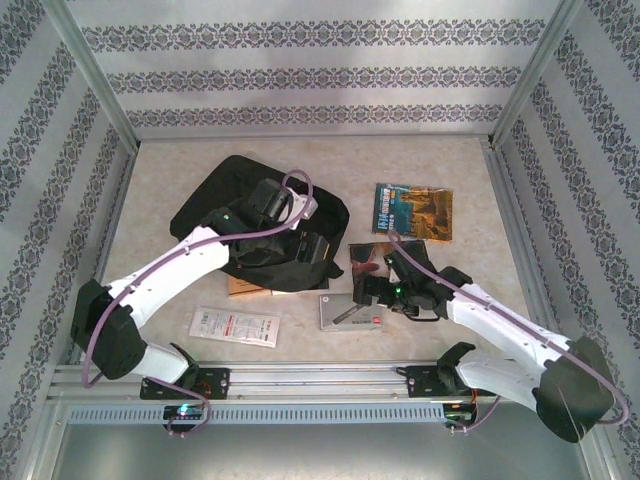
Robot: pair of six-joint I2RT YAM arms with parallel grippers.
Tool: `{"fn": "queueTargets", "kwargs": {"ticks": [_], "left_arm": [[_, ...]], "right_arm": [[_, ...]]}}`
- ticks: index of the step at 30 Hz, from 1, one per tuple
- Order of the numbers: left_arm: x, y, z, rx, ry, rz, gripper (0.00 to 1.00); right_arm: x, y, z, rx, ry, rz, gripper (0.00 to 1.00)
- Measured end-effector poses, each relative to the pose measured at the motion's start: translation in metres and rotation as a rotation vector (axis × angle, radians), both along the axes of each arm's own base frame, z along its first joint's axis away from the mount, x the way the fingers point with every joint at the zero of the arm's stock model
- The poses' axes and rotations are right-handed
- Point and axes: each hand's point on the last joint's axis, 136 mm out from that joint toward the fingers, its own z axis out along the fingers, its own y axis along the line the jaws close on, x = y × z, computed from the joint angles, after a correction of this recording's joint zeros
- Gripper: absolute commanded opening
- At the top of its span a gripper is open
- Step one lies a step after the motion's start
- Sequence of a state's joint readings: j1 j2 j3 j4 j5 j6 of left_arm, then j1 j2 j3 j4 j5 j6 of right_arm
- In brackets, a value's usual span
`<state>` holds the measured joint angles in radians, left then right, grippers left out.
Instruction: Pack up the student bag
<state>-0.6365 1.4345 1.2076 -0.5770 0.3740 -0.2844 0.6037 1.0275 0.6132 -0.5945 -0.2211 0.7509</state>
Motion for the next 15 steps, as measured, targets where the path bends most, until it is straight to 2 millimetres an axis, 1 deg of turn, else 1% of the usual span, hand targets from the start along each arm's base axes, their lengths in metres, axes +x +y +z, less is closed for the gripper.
{"fn": "queueTargets", "kwargs": {"ticks": [3, 5, 7, 9, 11, 15], "left_arm": [[-0.015, 0.012, -0.011, -0.002, 0.035, 0.043, 0.78], [-0.024, 0.02, -0.011, -0.013, 0.04, 0.069, 0.78], [-0.027, 0.028, -0.002, -0.023, 0.015, 0.095, 0.78], [-0.027, 0.034, 0.012, -0.034, -0.032, 0.112, 0.78], [-0.028, 0.04, 0.019, -0.033, -0.057, 0.129, 0.78], [-0.03, 0.05, 0.019, -0.013, -0.064, 0.149, 0.78]], "right_arm": [[0.012, 0.007, 0.017, 0.001, -0.062, 0.05, 0.98], [0.019, 0.016, 0.023, -0.005, -0.08, 0.1, 0.98], [0.025, 0.029, 0.02, -0.028, -0.076, 0.17, 0.98], [0.027, 0.042, 0.014, -0.062, -0.071, 0.252, 0.98], [0.027, 0.051, 0.009, -0.104, -0.08, 0.319, 0.98], [0.024, 0.064, 0.002, -0.18, -0.109, 0.439, 0.98]]}}
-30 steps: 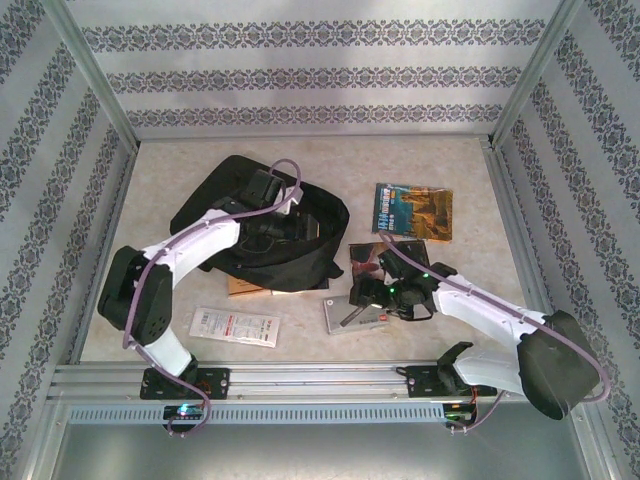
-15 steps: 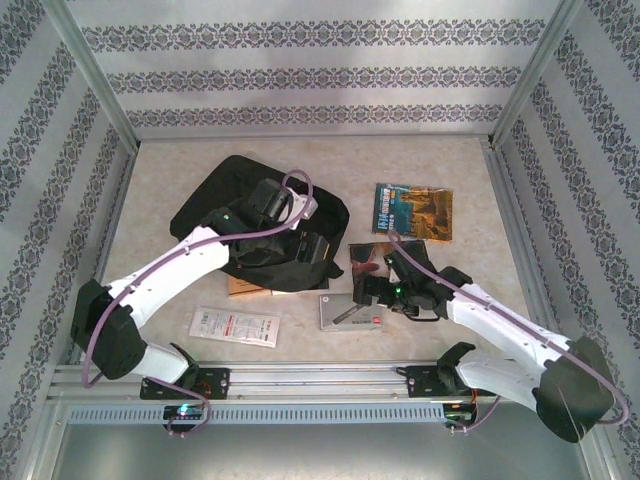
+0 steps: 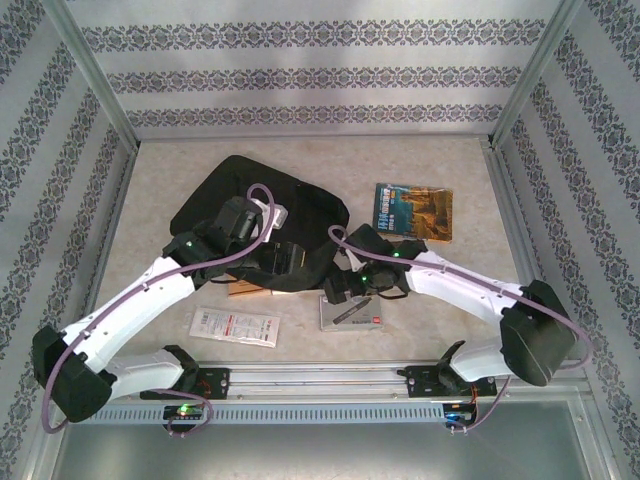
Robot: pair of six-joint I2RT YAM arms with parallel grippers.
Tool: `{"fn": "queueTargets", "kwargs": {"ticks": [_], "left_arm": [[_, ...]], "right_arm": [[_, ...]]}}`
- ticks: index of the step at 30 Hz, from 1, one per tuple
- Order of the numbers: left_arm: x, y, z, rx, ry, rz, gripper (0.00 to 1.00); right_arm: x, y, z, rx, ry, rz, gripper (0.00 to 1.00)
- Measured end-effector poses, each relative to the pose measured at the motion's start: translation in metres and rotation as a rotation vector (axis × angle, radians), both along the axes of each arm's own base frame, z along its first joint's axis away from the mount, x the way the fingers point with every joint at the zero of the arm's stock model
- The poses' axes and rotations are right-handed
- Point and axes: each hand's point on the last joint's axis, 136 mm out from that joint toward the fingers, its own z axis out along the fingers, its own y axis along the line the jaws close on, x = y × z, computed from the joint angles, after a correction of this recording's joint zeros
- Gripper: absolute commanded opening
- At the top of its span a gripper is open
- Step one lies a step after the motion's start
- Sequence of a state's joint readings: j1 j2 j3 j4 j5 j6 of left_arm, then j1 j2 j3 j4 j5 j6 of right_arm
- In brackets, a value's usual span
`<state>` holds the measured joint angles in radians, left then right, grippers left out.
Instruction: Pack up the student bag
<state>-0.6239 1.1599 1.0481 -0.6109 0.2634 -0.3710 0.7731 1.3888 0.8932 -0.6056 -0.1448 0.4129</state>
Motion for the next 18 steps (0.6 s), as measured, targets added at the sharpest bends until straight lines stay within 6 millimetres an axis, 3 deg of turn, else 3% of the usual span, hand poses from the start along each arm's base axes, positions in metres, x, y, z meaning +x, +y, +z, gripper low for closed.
{"fn": "queueTargets", "kwargs": {"ticks": [5, 8, 13, 18], "left_arm": [[-0.003, 0.011, -0.01, 0.015, 0.021, 0.023, 0.78], [-0.002, 0.014, -0.012, 0.01, 0.03, 0.028, 0.78], [-0.003, 0.015, -0.015, 0.002, 0.044, 0.028, 0.78], [-0.005, 0.015, -0.02, -0.006, 0.059, 0.022, 0.78]], "right_arm": [[-0.005, 0.011, -0.001, -0.106, -0.065, 0.122, 0.98], [0.002, 0.015, -0.013, -0.19, -0.069, 0.148, 0.98], [0.005, 0.002, -0.038, -0.302, -0.041, 0.132, 0.97], [0.016, -0.005, -0.039, -0.293, -0.032, 0.025, 0.94]]}}
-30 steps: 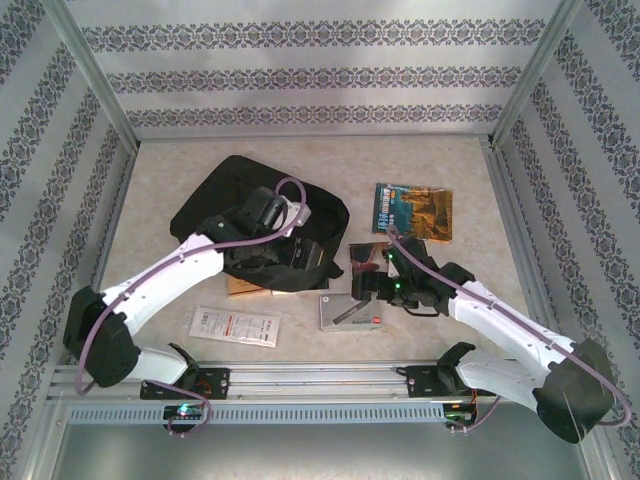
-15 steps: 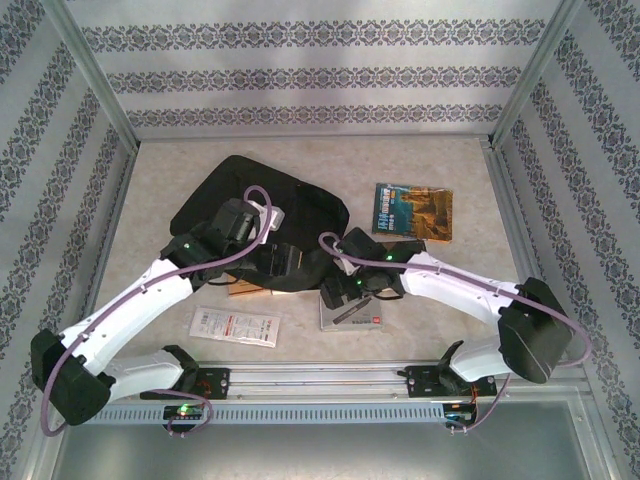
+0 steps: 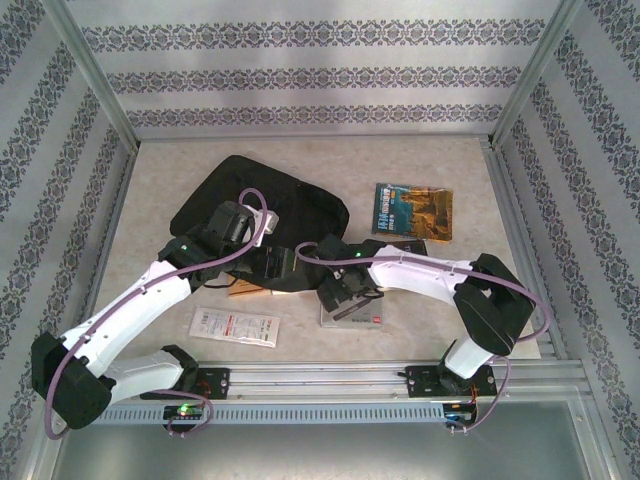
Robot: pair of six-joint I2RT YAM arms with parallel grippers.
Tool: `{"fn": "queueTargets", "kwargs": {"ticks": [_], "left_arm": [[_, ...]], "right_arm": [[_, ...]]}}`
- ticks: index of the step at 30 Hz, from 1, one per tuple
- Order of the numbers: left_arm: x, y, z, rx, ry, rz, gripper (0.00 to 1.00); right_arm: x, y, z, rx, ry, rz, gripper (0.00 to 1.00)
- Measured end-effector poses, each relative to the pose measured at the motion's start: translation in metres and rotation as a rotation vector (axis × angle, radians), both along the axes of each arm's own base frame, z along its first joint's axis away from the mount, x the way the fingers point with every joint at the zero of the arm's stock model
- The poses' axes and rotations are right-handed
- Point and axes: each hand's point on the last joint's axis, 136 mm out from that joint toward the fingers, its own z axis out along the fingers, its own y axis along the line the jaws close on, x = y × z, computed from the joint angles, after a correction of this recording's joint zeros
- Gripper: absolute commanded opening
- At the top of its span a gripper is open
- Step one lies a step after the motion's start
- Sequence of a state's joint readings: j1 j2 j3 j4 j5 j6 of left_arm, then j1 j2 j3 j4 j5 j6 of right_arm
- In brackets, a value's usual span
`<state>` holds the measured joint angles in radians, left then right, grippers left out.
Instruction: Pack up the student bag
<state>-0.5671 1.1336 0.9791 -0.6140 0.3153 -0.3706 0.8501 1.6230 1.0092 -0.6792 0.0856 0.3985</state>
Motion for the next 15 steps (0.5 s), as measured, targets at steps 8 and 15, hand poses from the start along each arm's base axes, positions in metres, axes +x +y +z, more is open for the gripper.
{"fn": "queueTargets", "kwargs": {"ticks": [8, 15], "left_arm": [[0.0, -0.003, 0.002, -0.015, -0.005, -0.009, 0.78], [0.002, -0.004, 0.004, -0.024, -0.013, -0.011, 0.78]], "right_arm": [[0.006, -0.03, -0.005, 0.143, 0.06, -0.319, 0.91], [-0.026, -0.038, -0.008, 0.233, 0.151, -0.388, 0.98]]}}
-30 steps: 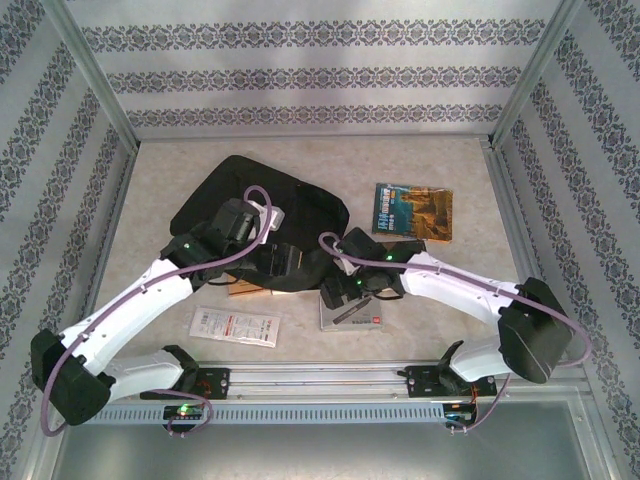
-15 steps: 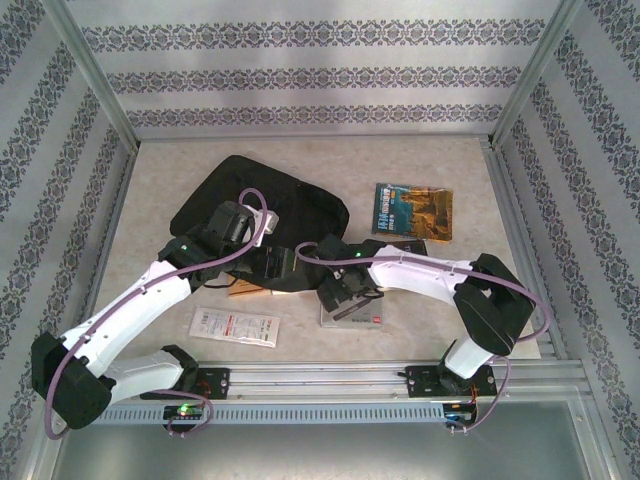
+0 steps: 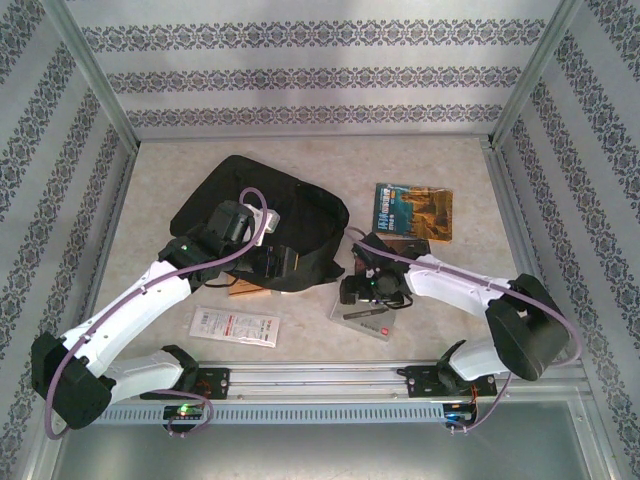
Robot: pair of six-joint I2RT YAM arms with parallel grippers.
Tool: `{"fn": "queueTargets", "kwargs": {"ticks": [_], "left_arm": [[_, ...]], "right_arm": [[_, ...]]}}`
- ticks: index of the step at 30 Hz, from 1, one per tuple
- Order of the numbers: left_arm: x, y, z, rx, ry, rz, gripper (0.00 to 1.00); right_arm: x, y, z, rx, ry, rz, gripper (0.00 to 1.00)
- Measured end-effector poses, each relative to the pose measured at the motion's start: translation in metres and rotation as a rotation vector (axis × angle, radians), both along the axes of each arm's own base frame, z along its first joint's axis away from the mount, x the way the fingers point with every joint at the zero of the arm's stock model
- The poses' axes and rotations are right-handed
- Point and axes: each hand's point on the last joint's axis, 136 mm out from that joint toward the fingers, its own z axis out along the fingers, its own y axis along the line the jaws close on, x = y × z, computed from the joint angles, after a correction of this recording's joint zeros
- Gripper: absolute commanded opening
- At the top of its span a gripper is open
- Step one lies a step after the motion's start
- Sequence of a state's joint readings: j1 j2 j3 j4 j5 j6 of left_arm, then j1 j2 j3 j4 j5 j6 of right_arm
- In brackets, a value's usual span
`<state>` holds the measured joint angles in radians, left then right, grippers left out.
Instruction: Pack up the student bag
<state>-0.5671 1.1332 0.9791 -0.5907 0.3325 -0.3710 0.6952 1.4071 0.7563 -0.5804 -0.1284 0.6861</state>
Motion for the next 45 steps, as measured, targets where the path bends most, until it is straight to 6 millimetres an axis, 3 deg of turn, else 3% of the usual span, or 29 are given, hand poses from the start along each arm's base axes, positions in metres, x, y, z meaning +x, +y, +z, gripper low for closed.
{"fn": "queueTargets", "kwargs": {"ticks": [5, 11, 16, 22, 26, 31, 38, 45], "left_arm": [[0.0, 0.0, 0.0, -0.002, 0.002, -0.003, 0.78], [0.0, 0.0, 0.0, -0.002, 0.001, -0.002, 0.78], [0.0, 0.0, 0.0, -0.003, 0.0, -0.003, 0.78], [-0.001, -0.001, 0.001, -0.006, 0.002, -0.005, 0.78], [-0.001, -0.001, 0.001, -0.012, 0.006, -0.006, 0.78], [0.0, 0.0, 0.001, -0.02, 0.011, -0.006, 0.78], [0.001, 0.0, 0.003, -0.038, 0.014, -0.006, 0.78], [0.002, -0.005, 0.005, -0.071, 0.011, -0.023, 0.78]], "right_arm": [[-0.016, 0.006, 0.005, 0.008, 0.0, 0.083, 0.98], [-0.023, 0.005, 0.023, -0.156, -0.109, 0.24, 0.98], [-0.031, 0.032, 0.046, -0.23, -0.232, 0.455, 0.98], [-0.051, 0.045, 0.024, -0.367, -0.212, 0.654, 0.98], [-0.041, 0.03, 0.005, -0.544, -0.207, 0.673, 0.97], [-0.015, 0.018, 0.004, -0.66, -0.253, 0.618, 0.97], [0.018, 0.001, 0.002, -0.524, -0.201, 0.409, 0.98], [0.018, -0.01, -0.007, -0.434, -0.143, 0.329, 0.98]]}}
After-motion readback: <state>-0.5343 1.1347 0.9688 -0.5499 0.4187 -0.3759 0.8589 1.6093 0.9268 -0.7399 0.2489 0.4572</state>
